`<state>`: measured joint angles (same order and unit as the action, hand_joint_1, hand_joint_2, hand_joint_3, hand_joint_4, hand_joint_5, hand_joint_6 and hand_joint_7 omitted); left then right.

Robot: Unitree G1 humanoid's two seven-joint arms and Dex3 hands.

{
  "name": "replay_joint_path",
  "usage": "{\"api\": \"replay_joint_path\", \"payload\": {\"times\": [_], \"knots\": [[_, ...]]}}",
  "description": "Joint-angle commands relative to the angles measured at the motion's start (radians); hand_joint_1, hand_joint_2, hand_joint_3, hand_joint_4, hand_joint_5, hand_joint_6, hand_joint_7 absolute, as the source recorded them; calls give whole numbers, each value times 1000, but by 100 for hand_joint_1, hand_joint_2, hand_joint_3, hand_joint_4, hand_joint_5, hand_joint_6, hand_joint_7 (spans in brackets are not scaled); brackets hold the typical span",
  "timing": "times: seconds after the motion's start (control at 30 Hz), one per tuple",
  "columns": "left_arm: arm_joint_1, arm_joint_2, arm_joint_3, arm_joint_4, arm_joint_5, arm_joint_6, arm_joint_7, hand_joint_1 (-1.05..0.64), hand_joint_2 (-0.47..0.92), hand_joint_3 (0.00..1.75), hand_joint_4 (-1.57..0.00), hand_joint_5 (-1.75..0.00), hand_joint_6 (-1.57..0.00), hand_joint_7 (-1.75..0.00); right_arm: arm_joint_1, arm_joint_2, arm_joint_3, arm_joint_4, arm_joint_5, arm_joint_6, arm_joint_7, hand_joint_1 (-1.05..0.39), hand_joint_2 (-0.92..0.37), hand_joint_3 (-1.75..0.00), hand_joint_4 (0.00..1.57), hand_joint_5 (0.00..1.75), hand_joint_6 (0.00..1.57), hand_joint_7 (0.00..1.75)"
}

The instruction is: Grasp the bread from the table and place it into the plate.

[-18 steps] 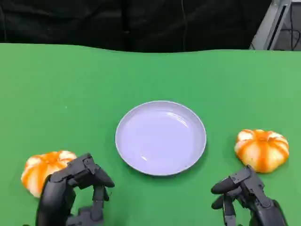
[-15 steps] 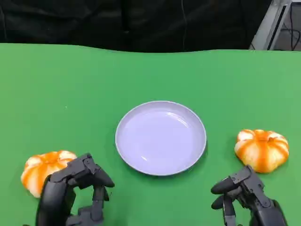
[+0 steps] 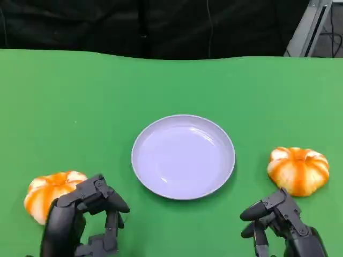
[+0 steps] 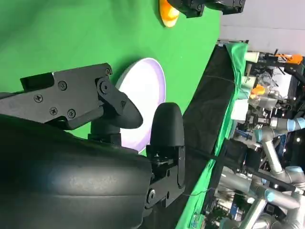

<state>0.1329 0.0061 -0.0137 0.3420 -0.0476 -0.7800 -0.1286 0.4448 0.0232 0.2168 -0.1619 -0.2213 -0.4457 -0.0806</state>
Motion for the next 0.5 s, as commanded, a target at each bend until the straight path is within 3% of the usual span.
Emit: {"api": "replay_joint_path", "payload": {"times": [0.03,0.23,0.4,0.5], "knots": [[-5,13,11,5,-14,-12,-12,-4,32,152,-89,-161,-85,-142,6,-6,-1,-10,-2,4,-3,-3,-92,-91,26,175,15,175],[-2,21,14,-6,-19,9,-18,-6,36,143,-87,-153,-83,-128,5,-6,2,-7,-2,-2,-3,-2,-92,-91,26,175,15,175],[3,24,19,-31,-55,52,-44,-10,51,108,-78,-133,-83,-97,11,-4,6,-13,-1,2,-5,-1,-92,-94,28,175,16,175],[2,33,33,-49,-34,86,-30,-15,54,88,-72,-113,-73,-72,10,-5,8,-9,-4,-4,-6,-1,-92,-94,28,175,16,175]]}}
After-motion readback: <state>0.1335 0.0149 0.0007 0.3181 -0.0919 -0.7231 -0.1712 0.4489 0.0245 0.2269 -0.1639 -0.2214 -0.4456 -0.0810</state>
